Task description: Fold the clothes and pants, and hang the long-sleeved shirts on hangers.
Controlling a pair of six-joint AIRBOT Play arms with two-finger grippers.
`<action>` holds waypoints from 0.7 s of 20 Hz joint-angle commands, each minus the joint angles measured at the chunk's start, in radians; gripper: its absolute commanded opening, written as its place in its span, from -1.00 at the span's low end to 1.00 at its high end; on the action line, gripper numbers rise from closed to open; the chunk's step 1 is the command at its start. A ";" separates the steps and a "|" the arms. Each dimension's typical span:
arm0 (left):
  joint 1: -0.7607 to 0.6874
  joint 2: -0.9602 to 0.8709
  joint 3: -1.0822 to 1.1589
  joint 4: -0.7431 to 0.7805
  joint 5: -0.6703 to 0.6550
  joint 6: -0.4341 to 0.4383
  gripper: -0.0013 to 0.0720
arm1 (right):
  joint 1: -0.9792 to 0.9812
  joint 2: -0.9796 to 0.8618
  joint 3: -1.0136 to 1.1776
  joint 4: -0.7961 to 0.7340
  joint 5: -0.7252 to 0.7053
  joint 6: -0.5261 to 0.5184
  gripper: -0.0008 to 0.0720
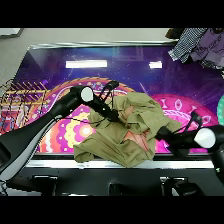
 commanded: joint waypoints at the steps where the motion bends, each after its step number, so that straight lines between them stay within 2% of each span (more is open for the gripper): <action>1: 0.008 0.002 0.002 0.093 0.000 0.025 0.12 | 0.001 0.047 -0.198 0.210 -0.206 0.227 0.84; 4: 0.008 0.002 0.002 0.095 0.000 0.025 0.12 | 0.001 0.047 -0.264 0.211 -0.338 0.392 0.77; 7: 0.008 -0.002 0.002 0.099 0.001 0.025 0.12 | 0.001 0.035 -0.294 0.203 -0.373 0.515 0.73; 14: 0.008 -0.006 0.002 0.102 0.001 0.025 0.12 | 0.001 -0.131 -0.296 0.290 -0.352 0.476 0.74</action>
